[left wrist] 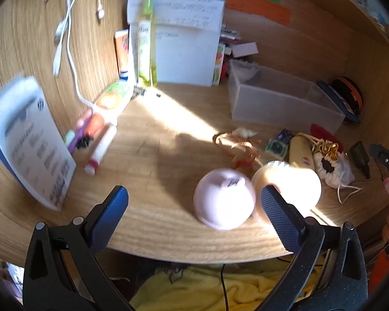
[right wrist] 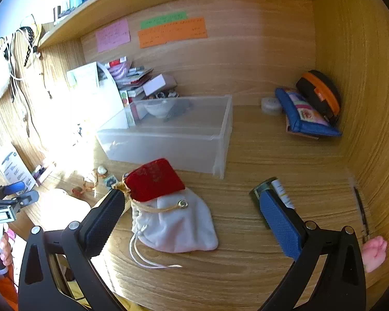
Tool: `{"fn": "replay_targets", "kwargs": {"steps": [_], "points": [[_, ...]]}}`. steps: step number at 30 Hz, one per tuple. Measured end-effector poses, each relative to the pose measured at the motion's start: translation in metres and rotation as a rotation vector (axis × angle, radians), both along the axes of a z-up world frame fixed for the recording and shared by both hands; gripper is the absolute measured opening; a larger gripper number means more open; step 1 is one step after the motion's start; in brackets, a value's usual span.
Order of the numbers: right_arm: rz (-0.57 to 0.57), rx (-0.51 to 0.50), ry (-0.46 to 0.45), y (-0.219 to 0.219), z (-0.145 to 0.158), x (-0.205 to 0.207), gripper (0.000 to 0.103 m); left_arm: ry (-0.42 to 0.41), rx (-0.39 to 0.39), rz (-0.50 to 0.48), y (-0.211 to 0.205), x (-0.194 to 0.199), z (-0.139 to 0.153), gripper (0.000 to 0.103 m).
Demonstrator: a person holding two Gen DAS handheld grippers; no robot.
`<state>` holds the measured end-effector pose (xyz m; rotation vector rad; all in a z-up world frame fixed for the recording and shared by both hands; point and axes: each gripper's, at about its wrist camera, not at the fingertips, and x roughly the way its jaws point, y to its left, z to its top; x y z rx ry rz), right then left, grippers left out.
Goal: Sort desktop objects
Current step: 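Grasp the pink-white round jar with the left gripper while the right grasps the red pouch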
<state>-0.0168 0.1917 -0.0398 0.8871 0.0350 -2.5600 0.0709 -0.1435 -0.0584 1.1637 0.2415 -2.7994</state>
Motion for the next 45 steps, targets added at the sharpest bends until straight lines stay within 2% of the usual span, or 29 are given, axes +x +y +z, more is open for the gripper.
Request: {"fn": "replay_targets", "kwargs": {"steps": [2,7,12,16,22,23,24,27,30,31,32,35,39,42,45], "points": [[0.007,0.009,-0.020,-0.004,-0.005,-0.002,0.103,-0.014,0.026,-0.022,0.000,0.002,-0.005,0.103],[0.022,0.035,-0.057,-0.013,-0.015,-0.005,0.103,-0.056,-0.009,-0.057,0.011,-0.002,-0.021,0.103],[0.074,0.051,-0.087,-0.030,-0.021,-0.016,0.103,-0.095,0.004,-0.063,0.008,-0.012,-0.035,0.103],[0.147,0.062,-0.137,-0.048,-0.028,-0.033,0.103,-0.104,0.029,-0.057,0.003,-0.018,-0.037,0.103],[0.184,0.085,-0.200,-0.066,-0.035,-0.056,0.101,-0.092,0.042,-0.065,0.006,-0.026,-0.036,0.103],[0.194,0.095,-0.198,-0.069,-0.035,-0.057,0.098,-0.091,0.036,-0.064,0.007,-0.028,-0.036,0.101],[0.201,0.104,-0.196,-0.071,-0.035,-0.058,0.096,-0.094,0.034,-0.066,0.007,-0.030,-0.036,0.094],[0.207,0.130,-0.184,-0.077,-0.034,-0.059,0.088,-0.095,0.040,-0.078,0.008,-0.033,-0.034,0.083],[0.212,0.146,-0.165,-0.079,-0.032,-0.054,0.076,-0.092,0.029,-0.076,0.009,-0.035,-0.034,0.079],[0.211,0.154,-0.155,-0.081,-0.032,-0.053,0.067,-0.089,0.024,-0.077,0.010,-0.036,-0.033,0.077],[0.215,0.166,-0.148,-0.082,-0.033,-0.052,0.053,-0.086,0.021,-0.079,0.010,-0.036,-0.034,0.073],[0.216,0.160,-0.136,-0.081,-0.032,-0.050,0.039,-0.081,0.014,-0.082,0.012,-0.039,-0.034,0.064],[0.198,0.162,-0.090,-0.082,-0.027,-0.045,0.032,-0.069,0.009,-0.080,0.012,-0.040,-0.035,0.064],[0.190,0.172,-0.046,-0.080,-0.019,-0.039,0.016,-0.072,0.006,-0.073,0.011,-0.040,-0.035,0.064],[0.180,0.155,-0.013,-0.074,-0.010,-0.034,0.016,-0.071,0.007,-0.061,0.009,-0.041,-0.034,0.064]]}}
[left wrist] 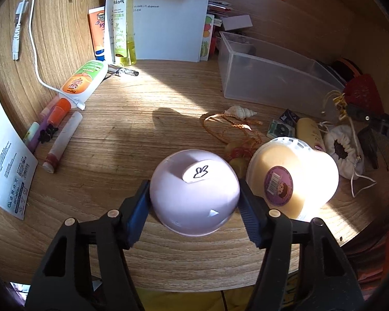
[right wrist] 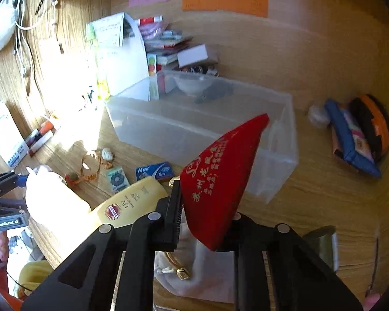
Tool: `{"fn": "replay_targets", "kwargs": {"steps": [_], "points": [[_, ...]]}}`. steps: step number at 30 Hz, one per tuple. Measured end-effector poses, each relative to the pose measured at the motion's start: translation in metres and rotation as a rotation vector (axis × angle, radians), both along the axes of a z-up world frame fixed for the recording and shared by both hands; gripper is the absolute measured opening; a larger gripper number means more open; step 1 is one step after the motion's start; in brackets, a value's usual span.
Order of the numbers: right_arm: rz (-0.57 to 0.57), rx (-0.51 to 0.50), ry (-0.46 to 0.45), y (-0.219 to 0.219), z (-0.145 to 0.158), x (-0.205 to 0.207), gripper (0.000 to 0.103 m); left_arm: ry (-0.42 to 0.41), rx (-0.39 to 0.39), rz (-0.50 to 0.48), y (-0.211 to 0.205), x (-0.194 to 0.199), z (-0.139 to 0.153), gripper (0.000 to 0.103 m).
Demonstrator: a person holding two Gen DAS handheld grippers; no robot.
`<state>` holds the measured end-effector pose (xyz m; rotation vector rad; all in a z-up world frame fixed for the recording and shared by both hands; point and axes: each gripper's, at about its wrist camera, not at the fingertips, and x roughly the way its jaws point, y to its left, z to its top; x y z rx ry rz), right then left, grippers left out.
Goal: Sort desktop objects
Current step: 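Grasp the pink-white round jar with the left gripper while the right grasps the red pouch, then carry the jar and red pouch into the clear box and release both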
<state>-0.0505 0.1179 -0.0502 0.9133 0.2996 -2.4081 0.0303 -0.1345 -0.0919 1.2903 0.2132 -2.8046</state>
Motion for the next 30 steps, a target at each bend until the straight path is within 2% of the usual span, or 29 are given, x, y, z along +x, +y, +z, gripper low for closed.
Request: {"fn": "replay_targets", "kwargs": {"steps": [6,12,15,30], "points": [[-0.010,-0.032,0.036,0.014,0.013,0.006,0.015,0.036,-0.010,-0.006,-0.004,0.003,0.012,0.064],[0.007,-0.081,0.026,0.024,0.026,0.009,0.015,0.091,-0.025,-0.005,-0.005,0.001,0.037,0.064],[0.002,-0.094,0.049,0.029,0.035,0.011,0.015,0.120,-0.044,-0.024,0.000,-0.004,0.052,0.064],[-0.001,-0.169,0.113,0.059,0.083,-0.006,0.015,0.202,-0.009,-0.175,0.017,-0.074,0.128,0.064]]}}
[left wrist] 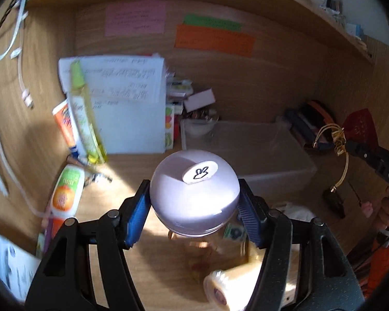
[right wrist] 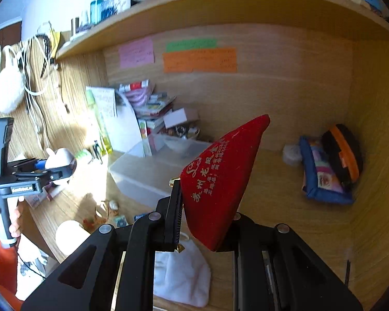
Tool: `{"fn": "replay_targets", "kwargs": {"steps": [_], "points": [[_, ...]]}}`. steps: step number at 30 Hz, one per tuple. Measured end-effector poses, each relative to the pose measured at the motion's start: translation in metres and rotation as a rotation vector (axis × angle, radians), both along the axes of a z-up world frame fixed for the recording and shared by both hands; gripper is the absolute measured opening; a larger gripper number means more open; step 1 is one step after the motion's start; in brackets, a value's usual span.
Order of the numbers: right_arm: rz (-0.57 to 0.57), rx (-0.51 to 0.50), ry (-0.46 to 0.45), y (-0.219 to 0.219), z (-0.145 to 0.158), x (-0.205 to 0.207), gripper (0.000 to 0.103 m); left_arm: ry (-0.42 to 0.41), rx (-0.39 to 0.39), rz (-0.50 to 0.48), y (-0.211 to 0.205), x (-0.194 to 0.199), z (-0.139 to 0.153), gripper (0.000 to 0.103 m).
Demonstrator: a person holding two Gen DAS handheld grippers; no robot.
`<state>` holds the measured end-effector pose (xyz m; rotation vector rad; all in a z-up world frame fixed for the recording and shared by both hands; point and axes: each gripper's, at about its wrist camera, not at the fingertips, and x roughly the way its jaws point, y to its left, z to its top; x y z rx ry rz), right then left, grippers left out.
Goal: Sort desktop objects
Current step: 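Carry the jar and red pouch into the clear box and release both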
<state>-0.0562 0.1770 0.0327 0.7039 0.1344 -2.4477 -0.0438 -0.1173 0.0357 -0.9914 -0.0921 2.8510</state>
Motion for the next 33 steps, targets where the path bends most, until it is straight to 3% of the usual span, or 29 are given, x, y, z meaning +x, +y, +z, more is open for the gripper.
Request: {"fn": "replay_targets", "kwargs": {"steps": [6,12,19,33], "points": [[0.000,-0.028,0.030,-0.002,0.012,-0.015,0.015,0.000,-0.021,-0.032,0.010,-0.042,0.019,0.064],[0.009,-0.012,0.003,-0.016,0.007,-0.042,0.015,-0.060,-0.065,-0.062,0.031,-0.089,0.013,0.064],[0.023,0.025,-0.074,-0.039,-0.016,-0.077,0.015,-0.142,-0.126,-0.081,0.054,-0.137,-0.019,0.064],[0.038,0.217,-0.178,-0.093,-0.071,-0.134,0.016,-0.282,-0.132,-0.144,0.070,-0.189,-0.076,0.064]]}}
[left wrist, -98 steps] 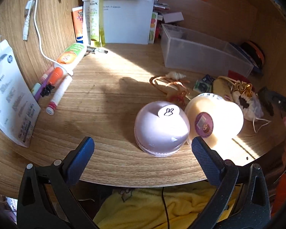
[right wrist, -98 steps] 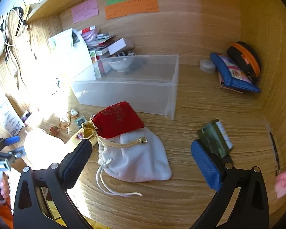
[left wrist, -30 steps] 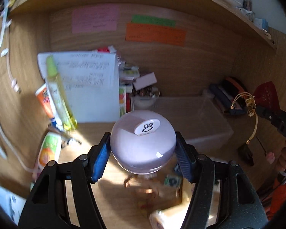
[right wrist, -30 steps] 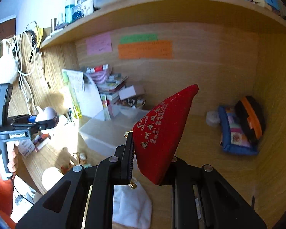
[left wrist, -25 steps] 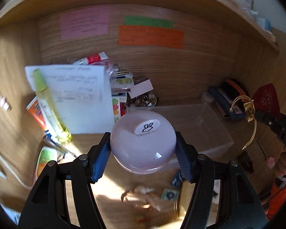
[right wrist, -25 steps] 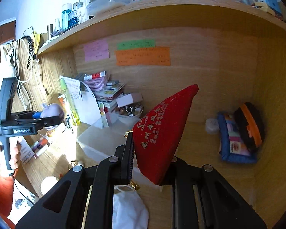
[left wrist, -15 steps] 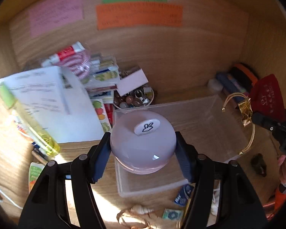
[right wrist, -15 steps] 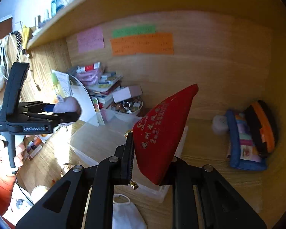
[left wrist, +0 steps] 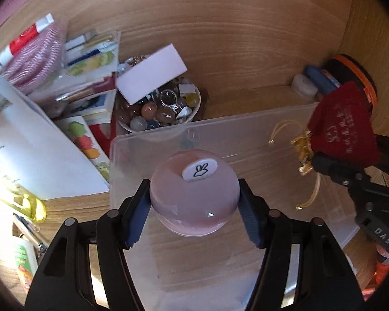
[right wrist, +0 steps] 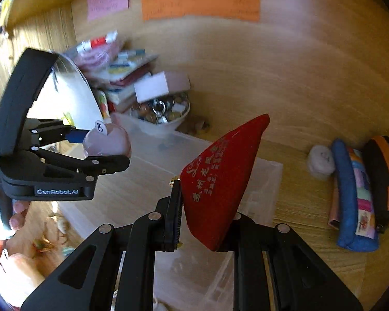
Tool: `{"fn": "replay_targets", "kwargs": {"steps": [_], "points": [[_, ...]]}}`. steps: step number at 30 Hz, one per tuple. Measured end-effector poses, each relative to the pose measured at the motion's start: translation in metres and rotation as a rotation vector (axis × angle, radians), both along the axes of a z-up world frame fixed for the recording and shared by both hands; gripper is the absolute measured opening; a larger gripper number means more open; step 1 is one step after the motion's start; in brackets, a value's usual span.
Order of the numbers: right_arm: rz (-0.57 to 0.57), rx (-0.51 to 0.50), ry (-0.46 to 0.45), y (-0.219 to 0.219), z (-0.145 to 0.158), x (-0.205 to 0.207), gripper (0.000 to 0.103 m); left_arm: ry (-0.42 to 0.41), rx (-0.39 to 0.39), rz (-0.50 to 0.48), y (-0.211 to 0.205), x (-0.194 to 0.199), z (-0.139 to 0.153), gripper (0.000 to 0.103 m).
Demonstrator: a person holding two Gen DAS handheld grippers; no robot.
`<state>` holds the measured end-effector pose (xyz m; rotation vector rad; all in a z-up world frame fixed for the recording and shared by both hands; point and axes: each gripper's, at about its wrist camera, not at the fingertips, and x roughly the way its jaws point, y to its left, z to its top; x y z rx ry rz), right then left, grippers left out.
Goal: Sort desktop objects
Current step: 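Carry the jar and red pouch into the clear box and release both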
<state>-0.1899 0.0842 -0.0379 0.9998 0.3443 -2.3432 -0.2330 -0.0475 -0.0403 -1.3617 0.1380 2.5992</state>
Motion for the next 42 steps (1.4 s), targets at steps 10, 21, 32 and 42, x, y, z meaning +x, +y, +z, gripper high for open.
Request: {"fn": "replay_targets", "kwargs": {"steps": [10,21,32,42], "points": [[0.031,0.102,-0.028,-0.027,-0.025,-0.011,0.015,0.041,-0.050,-0.036,0.010,0.001,0.000,0.064],[0.045,0.168,-0.023,-0.035,-0.034,-0.011,0.040,0.032,-0.011,-0.013,-0.005,-0.001,0.001,0.071],[0.010,0.156,0.075,-0.029,-0.019,-0.002,0.074,0.069,-0.026,-0.005,-0.009,0.008,0.017,0.086],[-0.034,0.136,0.185,-0.008,0.018,0.029,0.075,0.106,-0.005,0.051,-0.021,0.036,0.045,0.093]]}}
